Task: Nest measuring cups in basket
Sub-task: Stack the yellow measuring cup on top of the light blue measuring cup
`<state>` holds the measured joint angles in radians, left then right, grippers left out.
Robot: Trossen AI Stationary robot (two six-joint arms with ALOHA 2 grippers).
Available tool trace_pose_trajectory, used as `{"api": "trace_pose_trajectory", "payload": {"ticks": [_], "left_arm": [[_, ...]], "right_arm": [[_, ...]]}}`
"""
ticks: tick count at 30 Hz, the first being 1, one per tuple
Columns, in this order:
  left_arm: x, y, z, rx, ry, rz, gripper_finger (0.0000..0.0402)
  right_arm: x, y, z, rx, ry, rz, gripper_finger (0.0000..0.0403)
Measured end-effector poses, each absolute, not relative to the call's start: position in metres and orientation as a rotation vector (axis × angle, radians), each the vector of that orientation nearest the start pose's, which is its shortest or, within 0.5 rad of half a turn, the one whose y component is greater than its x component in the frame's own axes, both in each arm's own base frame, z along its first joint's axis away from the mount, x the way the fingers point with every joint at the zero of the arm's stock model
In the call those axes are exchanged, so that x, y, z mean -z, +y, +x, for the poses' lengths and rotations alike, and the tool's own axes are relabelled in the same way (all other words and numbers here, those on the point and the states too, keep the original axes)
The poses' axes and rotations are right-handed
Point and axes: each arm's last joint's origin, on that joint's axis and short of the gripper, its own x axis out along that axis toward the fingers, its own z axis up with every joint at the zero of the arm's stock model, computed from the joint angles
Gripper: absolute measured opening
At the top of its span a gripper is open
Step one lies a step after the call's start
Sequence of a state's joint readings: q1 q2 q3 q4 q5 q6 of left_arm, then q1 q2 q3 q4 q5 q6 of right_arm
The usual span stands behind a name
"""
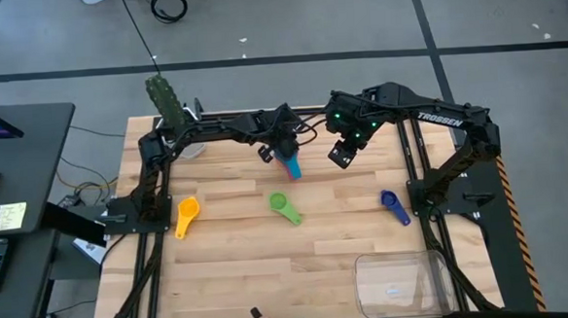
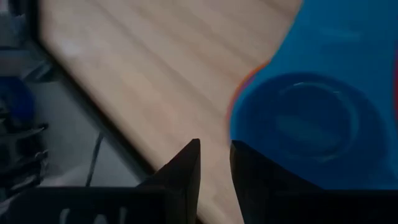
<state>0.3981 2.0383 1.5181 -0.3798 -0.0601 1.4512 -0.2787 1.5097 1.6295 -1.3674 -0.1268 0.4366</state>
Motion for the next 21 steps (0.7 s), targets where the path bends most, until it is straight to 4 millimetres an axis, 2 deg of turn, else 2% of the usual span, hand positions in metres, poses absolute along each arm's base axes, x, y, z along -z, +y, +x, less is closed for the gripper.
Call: {"api": "trace_pose_trajectory", "payload": {"ticks": [5,10,16,21], "left_arm": [[-0.218,0.17,0.401,0.178,0.999,1.126,0.0093],[-0.258,0.161,0.386,0.06,0.949,1.012,0.0093],[-0.296,0.134,0.358,0.006,0.971,0.788,0.0093],[-0.309,0.102,0.338,-0.029,1.045,0.512,0.0093]], "right_arm": [[-0.364,-0.071,0.261,0.379,1.19,0.599,0.011],[-0.367,-0.069,0.257,0.302,1.207,0.531,0.011],[-0.368,-0.065,0.247,0.22,1.272,0.473,0.011],[-0.368,-0.065,0.245,0.177,1.291,0.433,0.011]]}}
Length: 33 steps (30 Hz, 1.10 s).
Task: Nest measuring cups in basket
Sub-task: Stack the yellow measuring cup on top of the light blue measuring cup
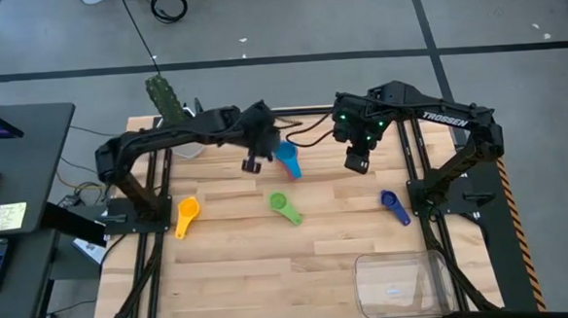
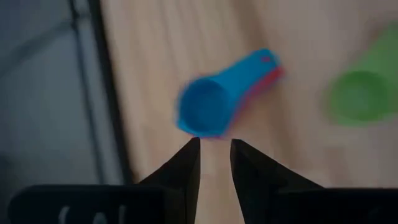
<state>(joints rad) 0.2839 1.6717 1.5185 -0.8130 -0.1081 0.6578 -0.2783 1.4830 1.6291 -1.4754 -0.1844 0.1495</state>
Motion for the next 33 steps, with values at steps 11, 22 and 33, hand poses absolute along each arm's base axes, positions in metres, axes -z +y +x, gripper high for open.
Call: {"api": "trace_pose_trajectory", "payload": {"ticks": [11,22,33], "left_arm": [[-0.31,0.029,0.309,-0.138,1.285,0.013,0.0093],[-0.306,-0.009,0.276,-0.695,1.504,-0.473,0.0093],[-0.255,-0.045,0.25,-1.031,1.573,-0.486,0.0093]], "right_arm": [[-0.368,-0.056,0.247,0.082,1.301,0.31,0.011],[-0.368,-0.044,0.251,0.113,1.289,0.372,0.011],[-0.369,-0.037,0.253,0.116,1.288,0.39,0.011]]}}
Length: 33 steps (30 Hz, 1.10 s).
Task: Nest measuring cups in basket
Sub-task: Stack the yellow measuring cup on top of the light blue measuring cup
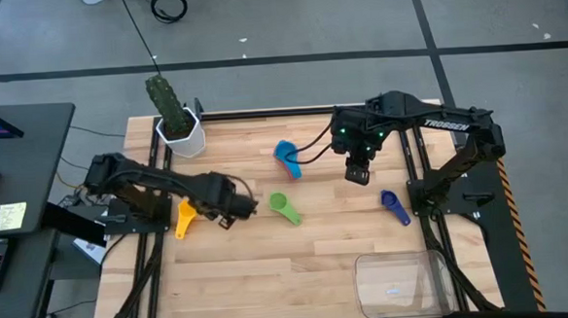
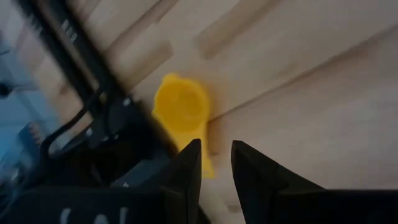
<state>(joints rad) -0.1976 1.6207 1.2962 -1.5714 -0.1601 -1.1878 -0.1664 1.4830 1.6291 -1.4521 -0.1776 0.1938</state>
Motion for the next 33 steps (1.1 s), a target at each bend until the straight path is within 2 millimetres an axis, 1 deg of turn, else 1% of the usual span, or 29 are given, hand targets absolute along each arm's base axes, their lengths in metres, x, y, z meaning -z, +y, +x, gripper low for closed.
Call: {"api": "trace_pose_trajectory", "payload": {"ticks": [4,9,13,16,19,24,27,30,33], "left_arm": [[-0.23,-0.05,0.234,-1.134,1.644,-0.49,0.0093],[-0.202,-0.05,0.22,-1.177,1.717,-0.514,0.0093],[-0.182,-0.049,0.214,-1.161,1.724,-0.523,0.0093],[-0.17,-0.048,0.213,-1.129,1.694,-0.546,0.0093],[-0.165,-0.048,0.211,-1.126,1.681,-0.543,0.0093],[-0.162,-0.046,0.209,-1.144,1.663,-0.513,0.0093],[-0.16,-0.046,0.212,-1.092,1.653,-0.512,0.0093],[-0.158,-0.047,0.218,-1.047,1.608,-0.522,0.0093],[-0.158,-0.046,0.218,-1.082,1.561,-0.486,0.0093]], "right_arm": [[-0.369,-0.037,0.253,0.121,1.288,0.408,0.011],[-0.369,-0.037,0.253,0.121,1.288,0.408,0.011],[-0.369,-0.037,0.253,0.118,1.288,0.411,0.011],[-0.369,-0.036,0.253,0.101,1.288,0.423,0.011],[-0.369,-0.036,0.253,0.098,1.288,0.426,0.011],[-0.369,-0.036,0.253,0.098,1.288,0.426,0.011],[-0.369,-0.036,0.253,0.098,1.288,0.425,0.011],[-0.369,-0.036,0.253,0.098,1.288,0.426,0.011],[-0.369,-0.036,0.253,0.098,1.289,0.426,0.011]]}}
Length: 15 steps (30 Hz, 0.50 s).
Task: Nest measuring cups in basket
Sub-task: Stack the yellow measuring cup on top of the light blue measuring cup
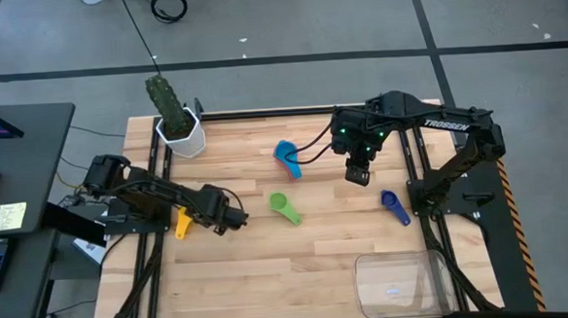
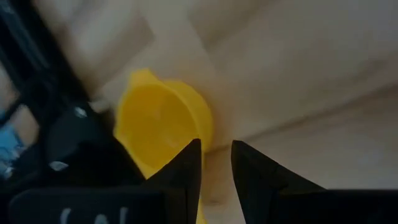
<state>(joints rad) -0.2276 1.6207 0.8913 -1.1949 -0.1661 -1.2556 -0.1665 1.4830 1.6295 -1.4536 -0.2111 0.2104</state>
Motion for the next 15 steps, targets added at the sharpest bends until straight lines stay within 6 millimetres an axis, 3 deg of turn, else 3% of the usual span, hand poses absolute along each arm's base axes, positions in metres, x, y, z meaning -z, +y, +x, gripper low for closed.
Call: {"api": "trace_pose_trajectory", "payload": {"ticks": [15], "left_arm": [[-0.1603,-0.0438,0.2131,-1.151,1.575,-0.476,0.0093]], "right_arm": [[-0.3689,-0.0364,0.253,0.097,1.289,0.425,0.011]]}}
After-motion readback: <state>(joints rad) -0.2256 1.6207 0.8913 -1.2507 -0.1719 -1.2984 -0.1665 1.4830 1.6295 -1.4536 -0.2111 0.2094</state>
